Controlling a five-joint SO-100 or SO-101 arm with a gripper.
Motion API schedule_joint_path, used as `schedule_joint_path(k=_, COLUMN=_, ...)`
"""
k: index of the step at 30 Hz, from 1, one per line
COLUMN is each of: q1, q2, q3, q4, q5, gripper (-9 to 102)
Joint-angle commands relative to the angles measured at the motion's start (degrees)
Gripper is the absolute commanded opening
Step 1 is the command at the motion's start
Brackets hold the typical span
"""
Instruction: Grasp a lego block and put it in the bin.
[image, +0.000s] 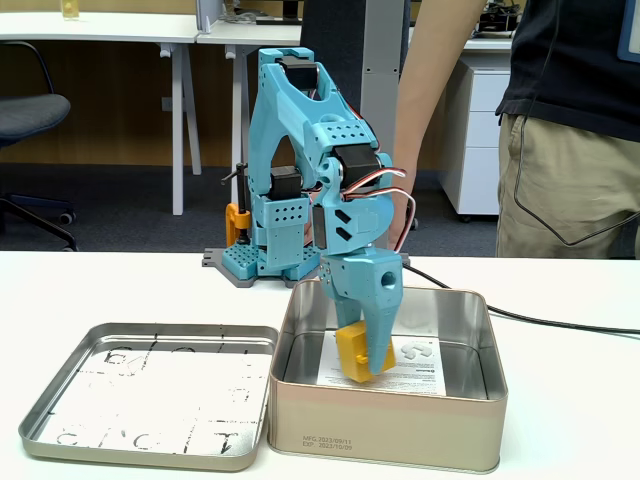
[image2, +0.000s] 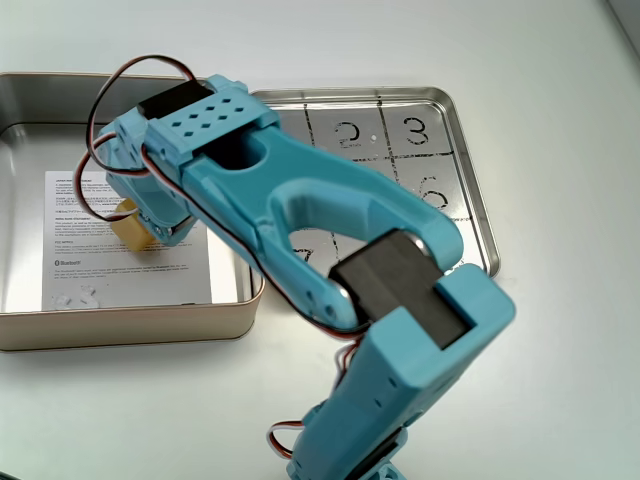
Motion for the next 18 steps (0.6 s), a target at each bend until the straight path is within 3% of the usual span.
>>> schedule_joint_path(k=1, q1=-0.79, q2=3.60, q3=0.97, q4=-0.26, q5=0.44, gripper=0)
schedule_joint_path(k=9, q1=-1.05, q2=6.77, q3=1.76, q4=-0.35, q5=2.29, gripper=3)
schedule_joint_path(k=15, q1=-1.32, q2=10.63, q3=-0.79, q4=-0.35, q5=14.41, gripper=29)
schedule_joint_path(k=18, q1=-1.93, q2=12.13, q3=-1.93, q4=0.18, q5=16.61, gripper=36)
